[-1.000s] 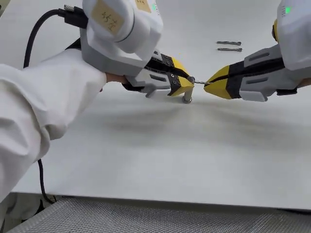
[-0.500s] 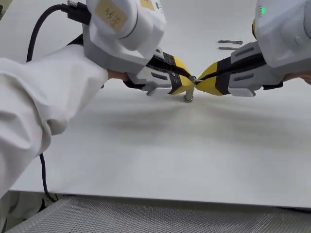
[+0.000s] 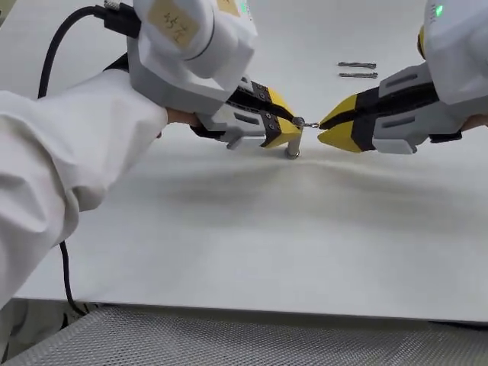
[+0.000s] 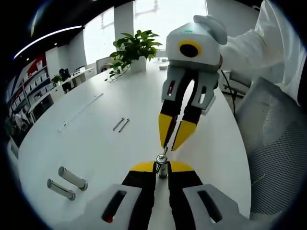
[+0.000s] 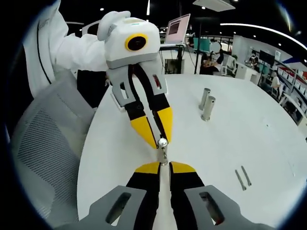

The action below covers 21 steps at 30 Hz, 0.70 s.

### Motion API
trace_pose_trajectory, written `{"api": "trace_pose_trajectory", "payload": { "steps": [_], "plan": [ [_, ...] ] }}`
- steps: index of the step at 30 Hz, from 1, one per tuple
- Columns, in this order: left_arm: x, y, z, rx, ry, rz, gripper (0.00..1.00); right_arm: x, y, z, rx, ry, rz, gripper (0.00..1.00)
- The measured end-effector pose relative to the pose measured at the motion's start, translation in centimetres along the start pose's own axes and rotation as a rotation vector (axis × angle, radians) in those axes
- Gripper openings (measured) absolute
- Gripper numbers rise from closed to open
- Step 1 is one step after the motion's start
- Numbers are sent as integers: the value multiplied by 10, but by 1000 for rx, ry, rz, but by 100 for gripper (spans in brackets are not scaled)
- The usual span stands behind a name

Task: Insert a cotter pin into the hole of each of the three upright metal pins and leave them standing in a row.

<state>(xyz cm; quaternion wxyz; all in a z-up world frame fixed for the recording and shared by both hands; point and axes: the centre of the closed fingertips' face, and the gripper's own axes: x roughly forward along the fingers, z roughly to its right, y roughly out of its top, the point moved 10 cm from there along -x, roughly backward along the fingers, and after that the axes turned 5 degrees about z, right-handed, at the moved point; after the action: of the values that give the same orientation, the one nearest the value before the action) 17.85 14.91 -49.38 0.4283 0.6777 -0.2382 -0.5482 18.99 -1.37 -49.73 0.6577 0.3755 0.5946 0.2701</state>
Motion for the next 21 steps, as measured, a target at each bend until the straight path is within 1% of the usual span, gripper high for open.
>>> {"api": "trace_pose_trajectory", "payload": {
  "steps": [4, 6, 8, 10, 13, 17, 21],
  "plan": [
    [0, 0, 0, 1, 1, -3, 6, -1, 2, -2, -1, -7, 10, 2],
    [-1, 0, -1, 1, 2, -4, 6, 0, 3, -3, -5, 3, 7, 0],
    [0, -1, -2, -3, 1, -2, 6, 1, 5, -5, -10, 7, 6, 0],
    [0, -1, -2, -8, 2, -1, 6, 2, 4, -4, -9, 5, -4, 0],
    [0, 0, -2, -4, 4, -3, 6, 3, 4, -2, 3, 4, 2, 0],
    [0, 0, -2, -5, 2, -1, 6, 3, 5, -4, 0, 5, 3, 0],
    [0, -1, -4, -2, 0, 0, 6, 7, 8, -4, -3, 10, 4, 0]
  ]
}}
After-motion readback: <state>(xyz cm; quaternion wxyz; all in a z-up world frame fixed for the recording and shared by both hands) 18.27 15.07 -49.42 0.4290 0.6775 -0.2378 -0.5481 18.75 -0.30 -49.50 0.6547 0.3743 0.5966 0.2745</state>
